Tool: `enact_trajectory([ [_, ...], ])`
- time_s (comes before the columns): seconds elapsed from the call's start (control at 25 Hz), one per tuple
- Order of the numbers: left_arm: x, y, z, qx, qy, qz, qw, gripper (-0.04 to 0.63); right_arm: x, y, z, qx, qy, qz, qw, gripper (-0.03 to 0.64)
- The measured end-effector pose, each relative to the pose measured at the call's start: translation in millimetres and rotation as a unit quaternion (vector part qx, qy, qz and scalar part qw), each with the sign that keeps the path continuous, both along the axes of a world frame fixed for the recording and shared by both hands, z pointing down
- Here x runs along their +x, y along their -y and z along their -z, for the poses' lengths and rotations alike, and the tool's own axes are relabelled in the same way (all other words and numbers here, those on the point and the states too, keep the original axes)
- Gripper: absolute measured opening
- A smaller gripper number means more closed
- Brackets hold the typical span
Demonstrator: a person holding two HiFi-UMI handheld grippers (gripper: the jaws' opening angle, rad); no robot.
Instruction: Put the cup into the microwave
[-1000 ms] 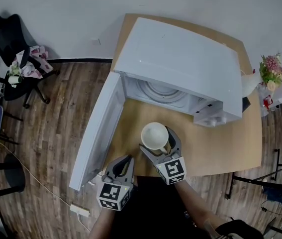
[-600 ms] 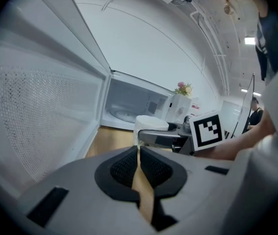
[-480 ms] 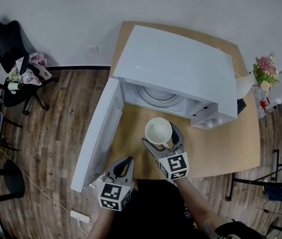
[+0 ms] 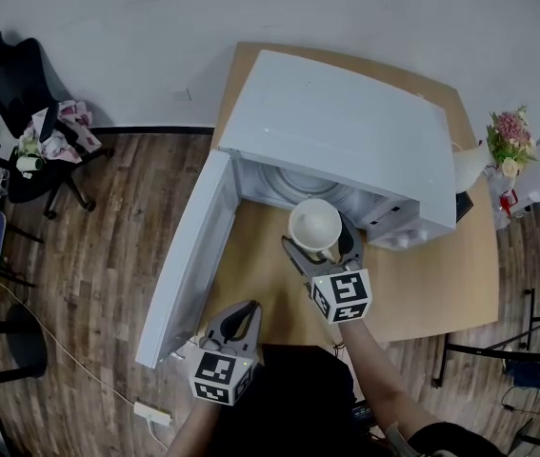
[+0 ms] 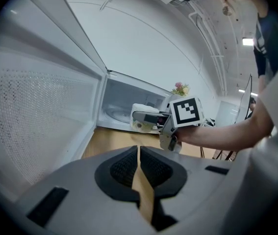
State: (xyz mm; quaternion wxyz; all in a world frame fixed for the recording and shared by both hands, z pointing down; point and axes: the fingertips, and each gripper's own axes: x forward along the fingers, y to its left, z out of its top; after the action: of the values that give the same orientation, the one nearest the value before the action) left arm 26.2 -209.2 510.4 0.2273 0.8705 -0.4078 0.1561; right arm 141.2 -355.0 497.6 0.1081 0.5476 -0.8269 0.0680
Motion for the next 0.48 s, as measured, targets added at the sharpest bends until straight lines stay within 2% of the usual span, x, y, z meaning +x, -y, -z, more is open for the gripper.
enact_trajectory([
  [0.48, 2, 5, -4, -0.009, 0.005, 0.014, 0.9998, 0.015, 7, 58, 9, 0.017, 0.0, -0.014, 1.0, 0.463],
])
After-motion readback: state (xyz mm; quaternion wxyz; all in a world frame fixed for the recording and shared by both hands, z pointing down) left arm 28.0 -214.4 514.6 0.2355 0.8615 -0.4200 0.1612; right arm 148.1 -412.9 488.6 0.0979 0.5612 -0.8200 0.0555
